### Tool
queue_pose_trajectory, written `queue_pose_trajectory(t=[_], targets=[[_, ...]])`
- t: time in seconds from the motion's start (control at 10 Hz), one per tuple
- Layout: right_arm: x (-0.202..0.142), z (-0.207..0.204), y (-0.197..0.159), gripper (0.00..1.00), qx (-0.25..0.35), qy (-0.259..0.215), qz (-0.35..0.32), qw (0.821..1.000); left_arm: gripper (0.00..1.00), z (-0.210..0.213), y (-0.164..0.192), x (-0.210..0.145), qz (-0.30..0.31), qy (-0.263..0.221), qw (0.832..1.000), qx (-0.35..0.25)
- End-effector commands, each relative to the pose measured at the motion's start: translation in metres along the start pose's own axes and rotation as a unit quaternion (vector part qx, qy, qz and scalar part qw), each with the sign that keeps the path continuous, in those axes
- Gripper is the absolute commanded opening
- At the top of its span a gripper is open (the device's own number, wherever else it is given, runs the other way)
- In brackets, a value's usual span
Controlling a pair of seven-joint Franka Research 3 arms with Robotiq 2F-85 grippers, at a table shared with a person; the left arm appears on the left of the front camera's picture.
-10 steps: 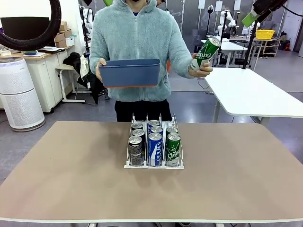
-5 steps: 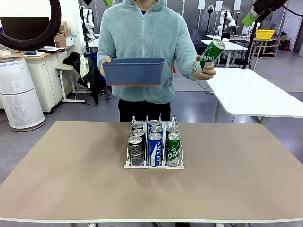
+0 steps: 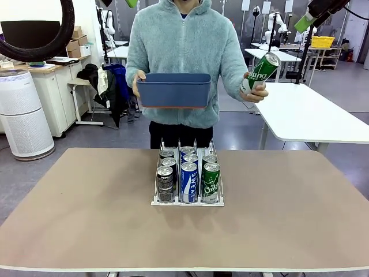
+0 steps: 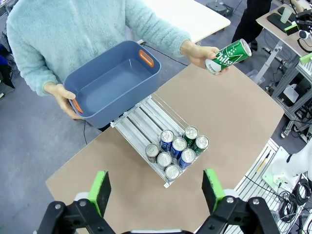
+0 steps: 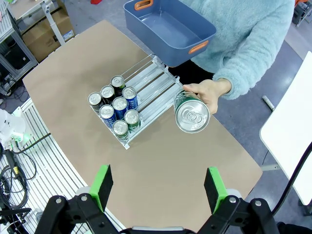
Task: Fill the beverage cans into the dispenser.
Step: Pick up the Sprite handed by the human.
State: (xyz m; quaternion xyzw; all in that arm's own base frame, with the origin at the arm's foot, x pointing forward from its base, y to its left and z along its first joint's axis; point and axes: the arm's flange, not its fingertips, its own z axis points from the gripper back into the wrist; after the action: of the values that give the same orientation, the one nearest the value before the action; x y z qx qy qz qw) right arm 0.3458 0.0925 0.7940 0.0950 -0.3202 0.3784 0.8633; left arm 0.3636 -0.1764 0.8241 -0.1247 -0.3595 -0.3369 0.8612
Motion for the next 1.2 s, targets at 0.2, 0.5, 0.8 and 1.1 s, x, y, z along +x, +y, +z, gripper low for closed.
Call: queue_pose_trajectory(t=[0.2,0.5,0.8,1.1], targets=[[0.001,-0.020,-0.027,1.00,0.005,0.011,-0.036,0.999,1.00,0.001,0.001,-0.001,0.003,-0.001,1.000,0.001],[0.001,-0.048,-0.044,1.00,0.006,0.018,-0.053,0.998,1.00,0.001,0.001,-0.001,0.003,-0.001,1.000,0.001],[-0.001,-0.073,-0.052,1.00,0.012,0.027,-0.061,0.998,1.00,0.001,0.001,-0.001,0.003,-0.001,1.000,0.001],[-0.002,-0.093,-0.060,1.00,0.018,0.014,-0.078,0.997,1.00,0.001,0.001,-0.001,0.003,-0.001,1.000,0.001]])
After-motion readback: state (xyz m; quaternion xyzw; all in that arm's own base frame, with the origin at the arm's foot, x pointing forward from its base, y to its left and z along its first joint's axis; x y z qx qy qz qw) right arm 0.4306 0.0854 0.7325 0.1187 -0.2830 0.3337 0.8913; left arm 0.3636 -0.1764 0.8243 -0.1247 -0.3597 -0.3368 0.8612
